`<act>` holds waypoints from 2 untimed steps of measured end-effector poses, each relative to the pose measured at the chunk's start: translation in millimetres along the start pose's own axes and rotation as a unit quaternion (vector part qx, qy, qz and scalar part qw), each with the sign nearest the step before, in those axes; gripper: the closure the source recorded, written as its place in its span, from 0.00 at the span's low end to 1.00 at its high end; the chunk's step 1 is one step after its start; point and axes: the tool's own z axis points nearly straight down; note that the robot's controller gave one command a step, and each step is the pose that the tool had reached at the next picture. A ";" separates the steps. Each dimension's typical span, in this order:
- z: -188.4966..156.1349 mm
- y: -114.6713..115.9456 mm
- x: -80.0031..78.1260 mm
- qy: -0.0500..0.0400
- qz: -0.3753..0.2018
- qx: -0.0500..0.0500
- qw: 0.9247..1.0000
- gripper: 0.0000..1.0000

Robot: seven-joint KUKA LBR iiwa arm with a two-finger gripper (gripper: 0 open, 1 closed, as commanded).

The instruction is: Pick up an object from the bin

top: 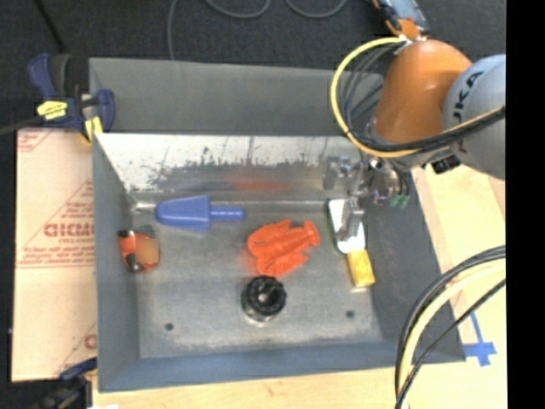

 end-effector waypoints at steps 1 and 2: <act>-5.2 0.2 -1.1 -0.003 -0.001 0.000 1.000 0.00; 61.1 31.6 -7.9 -0.006 0.032 0.000 0.999 0.00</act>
Offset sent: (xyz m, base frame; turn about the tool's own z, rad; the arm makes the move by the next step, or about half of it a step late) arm 0.0063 0.0393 -0.0782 0.0751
